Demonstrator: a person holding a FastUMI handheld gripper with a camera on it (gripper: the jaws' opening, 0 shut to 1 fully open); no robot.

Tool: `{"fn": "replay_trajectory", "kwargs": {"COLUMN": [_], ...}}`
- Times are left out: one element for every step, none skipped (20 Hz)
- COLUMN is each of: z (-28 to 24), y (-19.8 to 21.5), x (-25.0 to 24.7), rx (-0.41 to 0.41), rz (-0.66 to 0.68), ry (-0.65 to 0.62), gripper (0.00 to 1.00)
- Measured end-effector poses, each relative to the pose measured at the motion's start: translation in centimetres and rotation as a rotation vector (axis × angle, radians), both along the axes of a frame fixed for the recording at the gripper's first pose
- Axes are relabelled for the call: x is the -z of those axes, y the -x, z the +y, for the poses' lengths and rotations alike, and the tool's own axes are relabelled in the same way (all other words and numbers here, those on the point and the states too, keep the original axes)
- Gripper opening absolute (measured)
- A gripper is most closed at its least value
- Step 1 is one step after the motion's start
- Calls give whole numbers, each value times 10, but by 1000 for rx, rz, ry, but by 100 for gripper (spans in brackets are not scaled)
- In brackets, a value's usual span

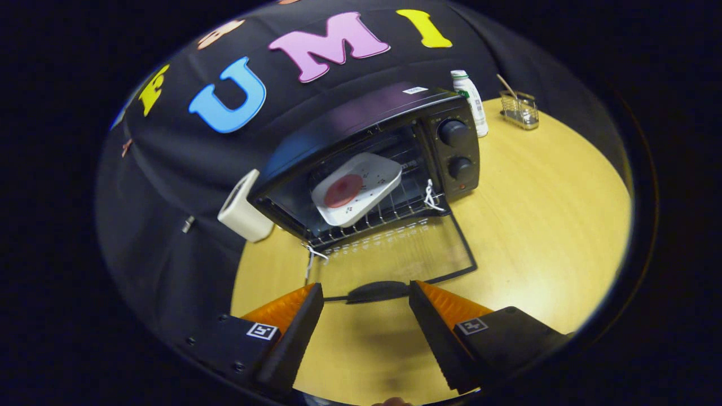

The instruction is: Open the toaster oven, put the food inside, and close the toaster oven door.

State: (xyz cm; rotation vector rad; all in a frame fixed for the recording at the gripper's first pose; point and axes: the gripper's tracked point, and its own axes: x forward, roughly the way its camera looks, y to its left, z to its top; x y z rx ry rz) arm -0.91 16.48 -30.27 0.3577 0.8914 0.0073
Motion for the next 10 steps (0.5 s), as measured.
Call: {"fn": "replay_trajectory", "kwargs": {"z": [-4, -6, -4, -7, -9, -8, -8, -8, -6, -4], "y": [8, 16, 22, 28, 32, 34, 39, 39, 40, 39], "x": [6, 14, 25, 32, 41, 49, 56, 63, 68, 74], "rx": [-24, -50, -75, -97, -121, -143, -161, -173, -185, -196], "rz": [16, 33, 57, 76, 93, 110, 124, 136, 144, 149], "ry": [44, 83, 126, 161, 191, 210, 231, 253, 266, 280], "gripper": [99, 99, 99, 99, 99, 99, 99, 99, 99, 99]}}
